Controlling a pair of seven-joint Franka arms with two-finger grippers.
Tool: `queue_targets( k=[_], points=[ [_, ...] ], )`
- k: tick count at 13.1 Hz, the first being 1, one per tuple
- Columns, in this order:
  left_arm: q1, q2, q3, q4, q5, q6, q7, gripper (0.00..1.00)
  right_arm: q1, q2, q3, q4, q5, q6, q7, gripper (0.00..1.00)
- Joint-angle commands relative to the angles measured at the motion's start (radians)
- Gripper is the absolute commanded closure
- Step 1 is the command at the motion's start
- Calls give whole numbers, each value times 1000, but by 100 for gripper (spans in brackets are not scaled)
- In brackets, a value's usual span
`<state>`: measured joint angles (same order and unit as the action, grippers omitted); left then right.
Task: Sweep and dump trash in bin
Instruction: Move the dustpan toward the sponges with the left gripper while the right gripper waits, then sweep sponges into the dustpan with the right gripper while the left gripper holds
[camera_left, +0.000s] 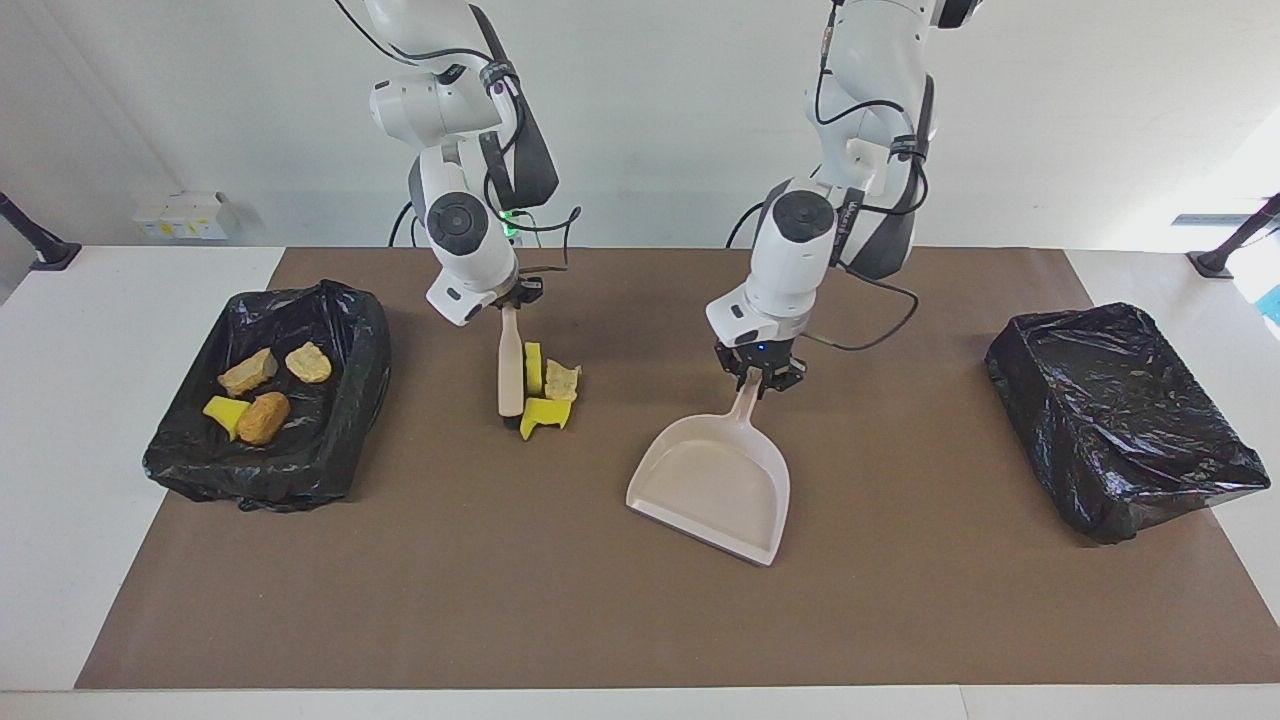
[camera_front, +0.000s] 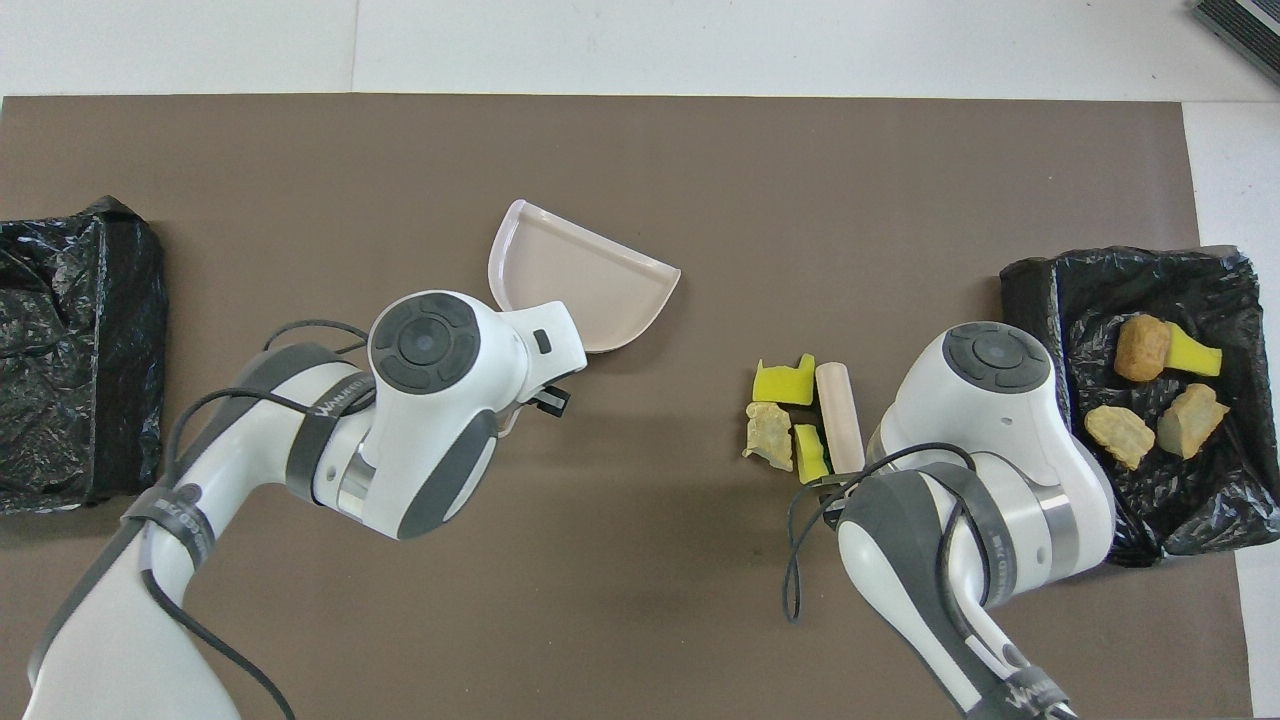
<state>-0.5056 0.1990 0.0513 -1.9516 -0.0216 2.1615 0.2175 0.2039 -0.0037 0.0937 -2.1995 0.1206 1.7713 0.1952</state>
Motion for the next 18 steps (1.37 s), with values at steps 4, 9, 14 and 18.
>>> queue_targets(
  k=[4, 9, 14, 18],
  points=[
    [142, -64, -7, -9, 9, -75, 712, 100, 109, -21, 6, -25, 30, 29, 58, 100],
    [57, -128, -8, -85, 15, -120, 1011, 100, 127, -18, 8, -25, 197, 75, 69, 100],
    [-2, -145, -10, -165, 85, -98, 956, 100, 172, -18, 8, -23, 361, 126, 118, 100],
    [-50, -153, -10, -188, 86, -89, 904, 100, 222, 22, 9, -13, 558, 242, 107, 100]
  ],
)
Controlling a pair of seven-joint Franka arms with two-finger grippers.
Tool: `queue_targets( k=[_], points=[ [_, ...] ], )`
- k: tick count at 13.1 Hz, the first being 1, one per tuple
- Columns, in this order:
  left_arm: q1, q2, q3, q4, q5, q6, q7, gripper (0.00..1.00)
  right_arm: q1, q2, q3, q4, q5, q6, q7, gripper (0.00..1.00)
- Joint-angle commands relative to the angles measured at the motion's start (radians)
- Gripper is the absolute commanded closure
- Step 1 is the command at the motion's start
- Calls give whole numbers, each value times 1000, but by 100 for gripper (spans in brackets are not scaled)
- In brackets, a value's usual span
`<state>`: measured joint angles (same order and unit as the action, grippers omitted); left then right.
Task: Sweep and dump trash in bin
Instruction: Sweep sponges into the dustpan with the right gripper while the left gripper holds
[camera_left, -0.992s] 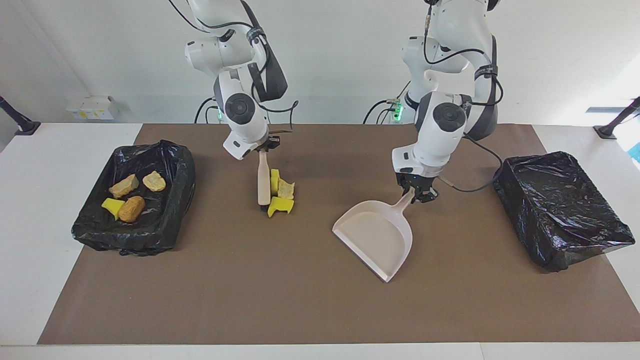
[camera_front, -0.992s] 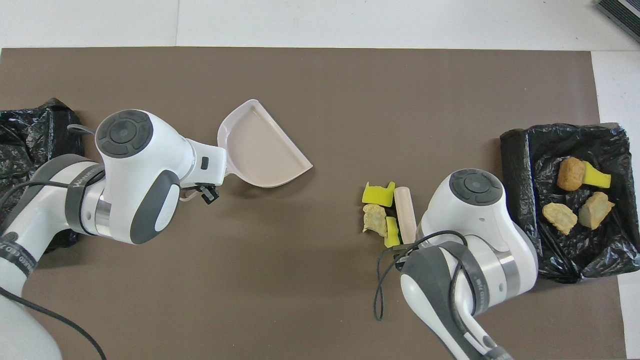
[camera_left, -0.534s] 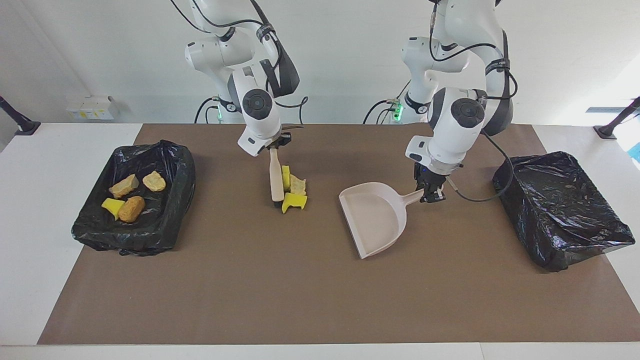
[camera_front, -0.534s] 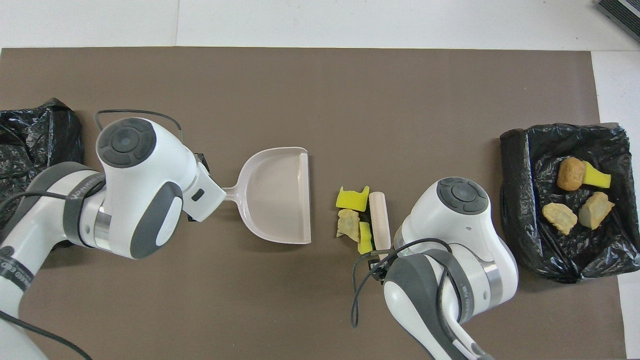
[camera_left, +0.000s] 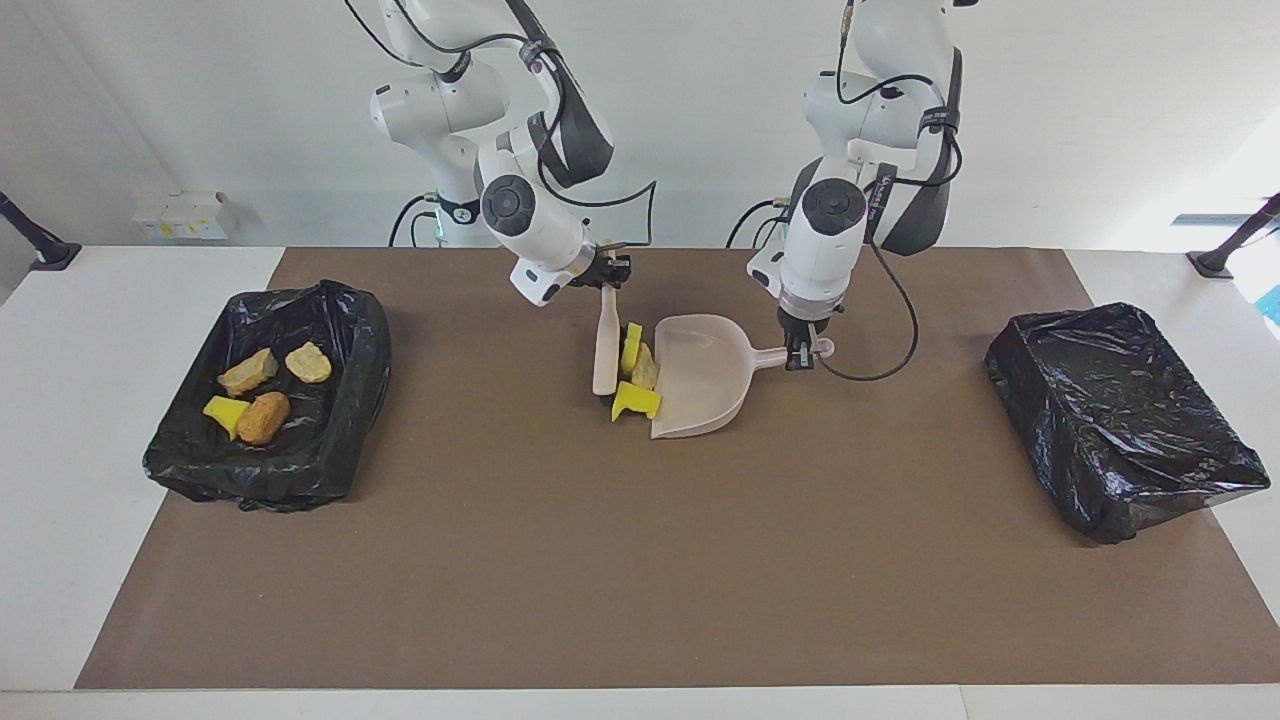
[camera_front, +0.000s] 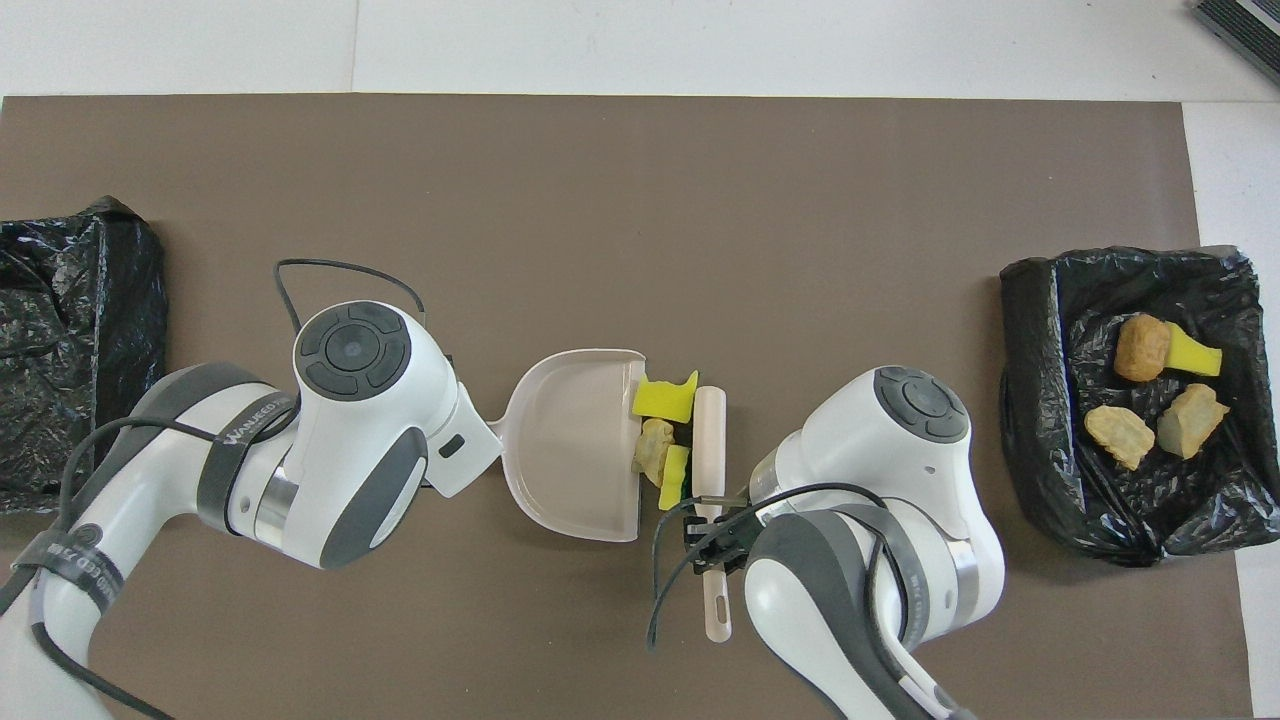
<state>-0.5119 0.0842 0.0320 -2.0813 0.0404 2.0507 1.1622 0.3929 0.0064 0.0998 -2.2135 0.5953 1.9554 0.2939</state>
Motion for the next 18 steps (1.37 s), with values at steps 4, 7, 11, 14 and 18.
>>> queue_targets(
  k=[4, 7, 11, 14, 18],
  points=[
    [-80, -38, 8, -122, 22, 118, -104, 100, 47, 43, 4, 53, 236, 105, 14, 100],
    [-45, -29, 6, -118, 21, 152, -84, 100, 58, 63, 3, 142, 175, 54, 88, 100],
    [38, -18, 5, -117, -89, 195, 60, 100, 46, 21, -3, 221, -110, -165, 209, 100],
    [159, -27, 5, -102, -157, 178, 255, 100, 58, 4, 4, 230, -285, -246, 205, 100],
    [291, -21, 5, -7, -186, 86, 459, 100, 99, -49, 8, 141, -307, -253, 163, 100]
  ],
)
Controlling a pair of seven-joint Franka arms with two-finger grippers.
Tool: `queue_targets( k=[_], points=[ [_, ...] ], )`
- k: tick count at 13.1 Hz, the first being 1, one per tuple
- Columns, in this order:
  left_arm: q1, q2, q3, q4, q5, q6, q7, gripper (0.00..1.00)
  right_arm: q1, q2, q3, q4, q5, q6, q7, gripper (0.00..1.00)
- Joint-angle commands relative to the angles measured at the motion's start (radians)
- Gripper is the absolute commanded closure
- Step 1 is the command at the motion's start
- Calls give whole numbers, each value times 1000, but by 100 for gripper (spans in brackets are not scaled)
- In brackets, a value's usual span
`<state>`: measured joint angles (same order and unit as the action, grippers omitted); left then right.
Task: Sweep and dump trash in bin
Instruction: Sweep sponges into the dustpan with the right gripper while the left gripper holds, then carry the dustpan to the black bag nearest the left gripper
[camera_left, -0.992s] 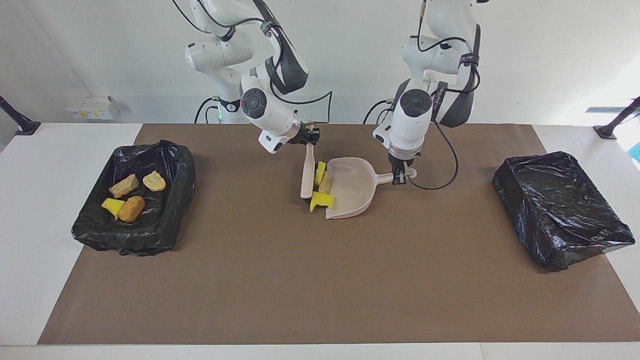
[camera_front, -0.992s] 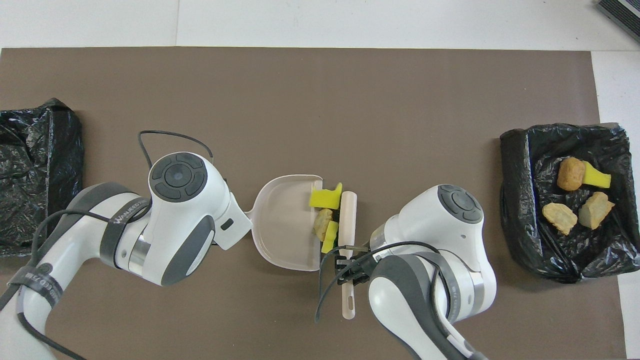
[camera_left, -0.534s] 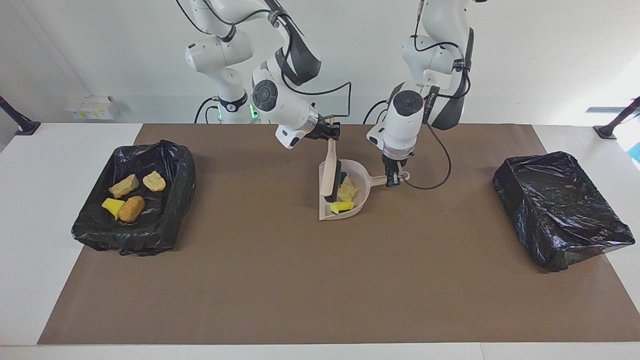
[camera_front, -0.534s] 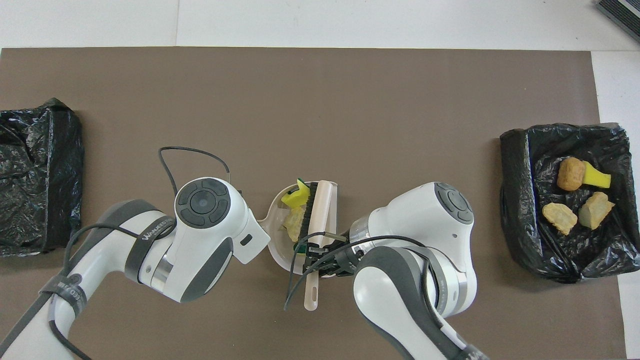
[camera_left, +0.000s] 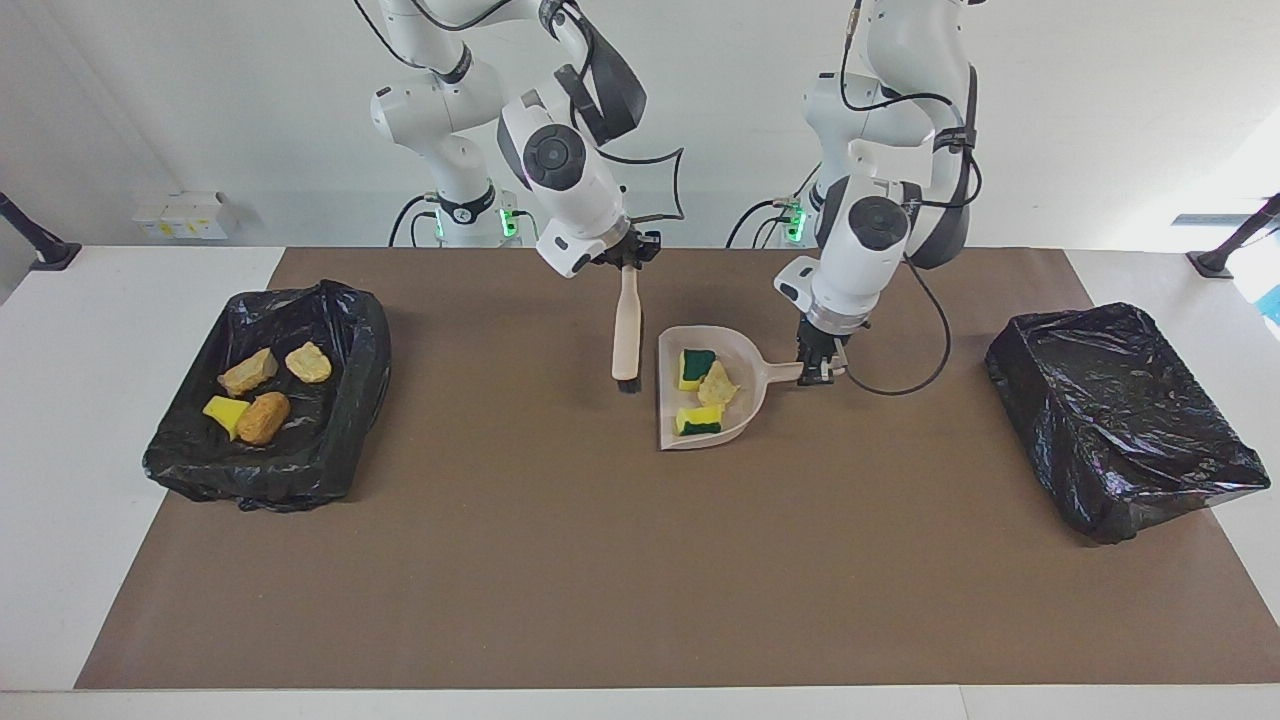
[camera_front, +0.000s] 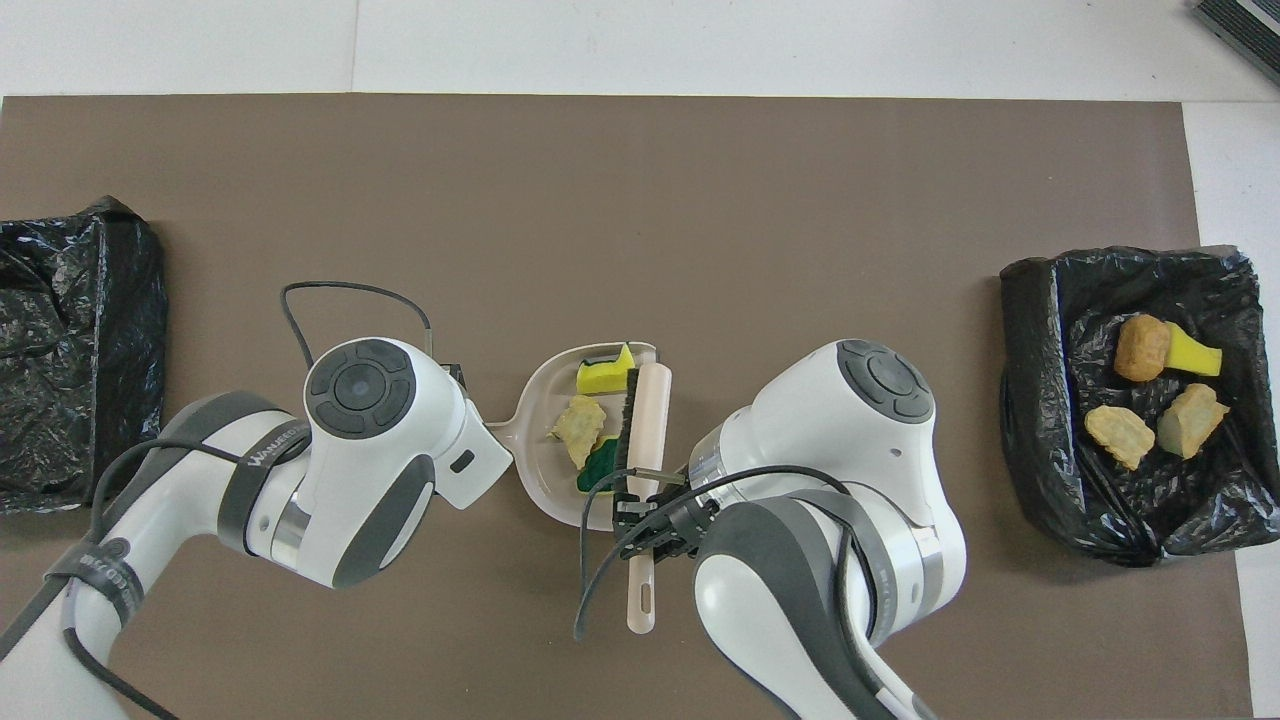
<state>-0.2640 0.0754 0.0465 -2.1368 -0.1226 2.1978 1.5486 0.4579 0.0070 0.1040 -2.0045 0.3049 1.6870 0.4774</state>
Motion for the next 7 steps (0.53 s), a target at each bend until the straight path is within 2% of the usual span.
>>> queue_targets(
  k=[1, 3, 7],
  points=[
    [64, -11, -8, 82, -23, -96, 91, 100, 79, -35, 3, -82, -6, 58, 6, 100],
    [113, -9, -8, 152, -22, -176, 106, 100, 145, 7, 5, -89, 8, 131, 85, 100],
    [230, 4, -2, 290, -3, -340, 134, 100, 209, 79, 5, -94, 68, 232, 162, 100]
  ],
)
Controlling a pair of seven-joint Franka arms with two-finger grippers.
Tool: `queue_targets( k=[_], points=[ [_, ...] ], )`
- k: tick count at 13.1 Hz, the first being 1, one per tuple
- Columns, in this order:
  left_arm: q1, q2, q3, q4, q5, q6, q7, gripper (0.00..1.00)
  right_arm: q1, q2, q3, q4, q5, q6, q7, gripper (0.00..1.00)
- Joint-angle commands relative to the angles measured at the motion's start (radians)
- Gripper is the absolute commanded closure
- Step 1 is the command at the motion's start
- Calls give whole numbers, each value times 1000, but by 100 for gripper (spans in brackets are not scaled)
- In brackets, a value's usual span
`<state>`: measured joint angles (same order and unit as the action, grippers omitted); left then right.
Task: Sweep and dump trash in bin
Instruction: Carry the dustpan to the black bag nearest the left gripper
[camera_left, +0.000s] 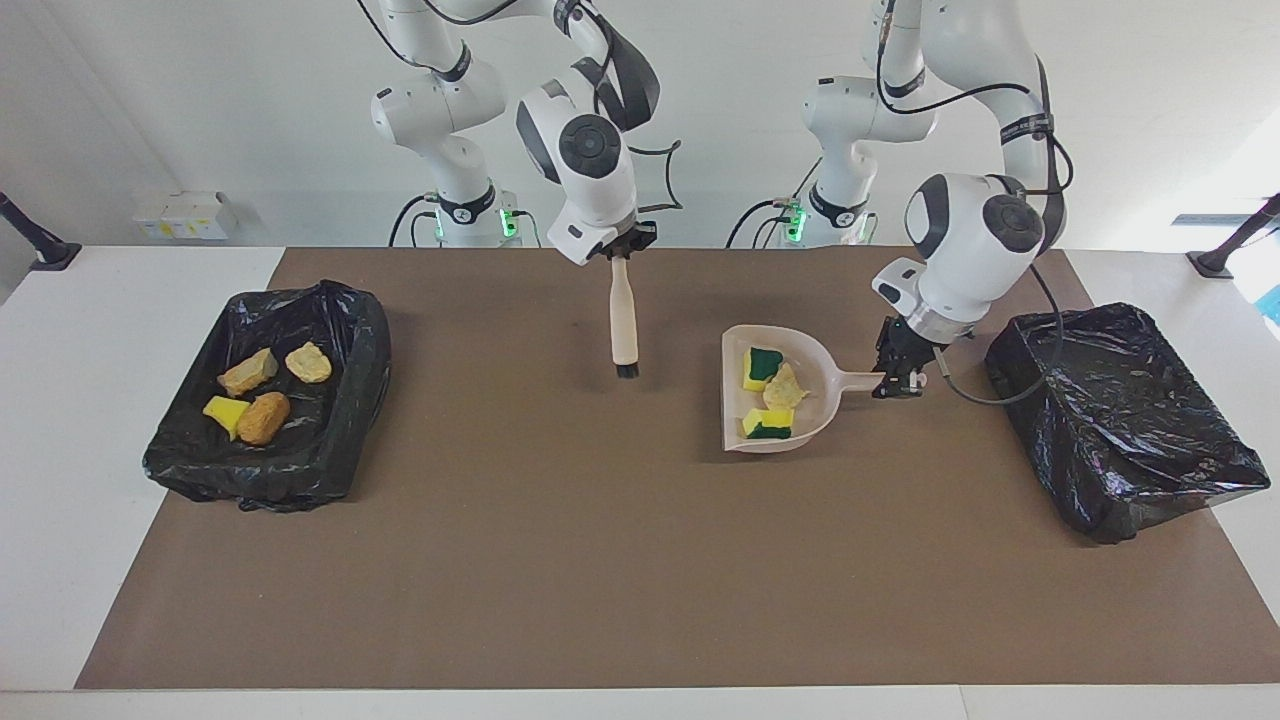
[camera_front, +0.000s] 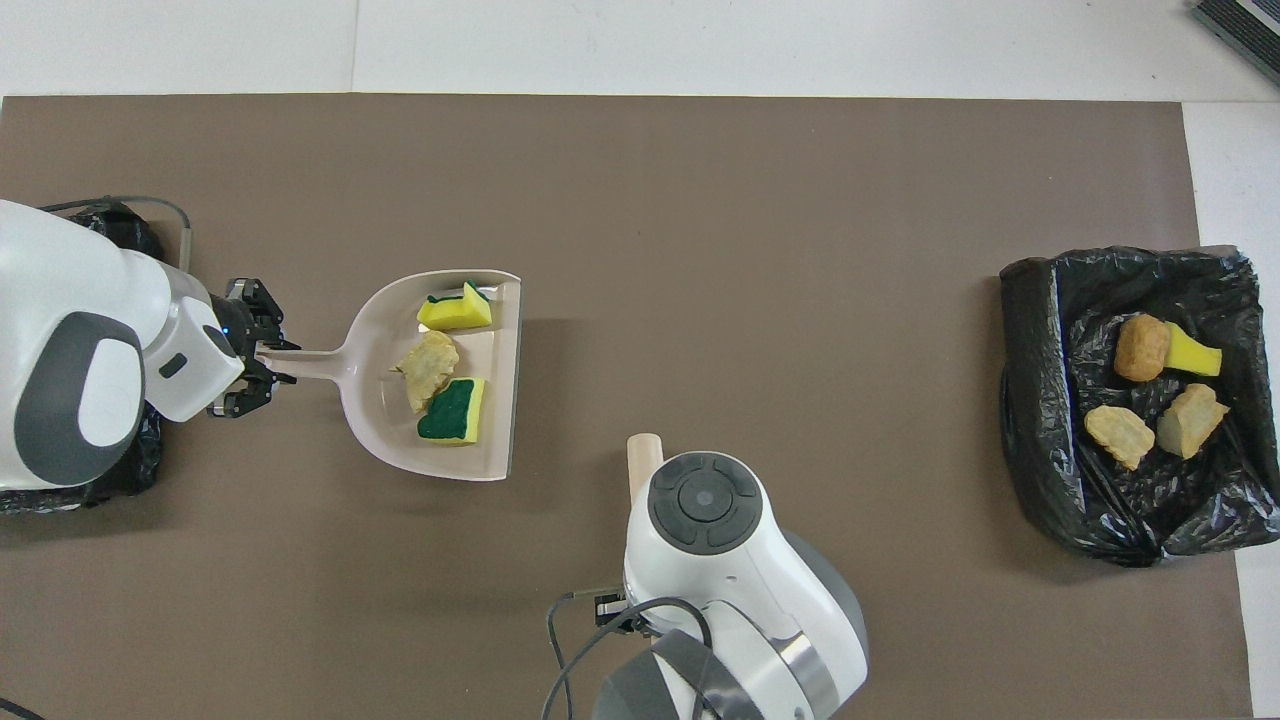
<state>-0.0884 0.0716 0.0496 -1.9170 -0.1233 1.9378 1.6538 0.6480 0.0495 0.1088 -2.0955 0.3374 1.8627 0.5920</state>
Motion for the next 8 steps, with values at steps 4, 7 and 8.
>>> queue_targets(
  k=[4, 7, 8],
  points=[
    [185, 10, -5, 157, 120, -132, 64, 100, 25, 10, 0, -75, 22, 72, 11, 100],
    [306, 13, -5, 170, 143, -115, 206, 100, 25, 9, 2, -89, 8, 94, 18, 100],
    [341, 16, -5, 179, 163, -112, 251, 100, 25, 12, 2, -97, 8, 122, 20, 100]
  ],
)
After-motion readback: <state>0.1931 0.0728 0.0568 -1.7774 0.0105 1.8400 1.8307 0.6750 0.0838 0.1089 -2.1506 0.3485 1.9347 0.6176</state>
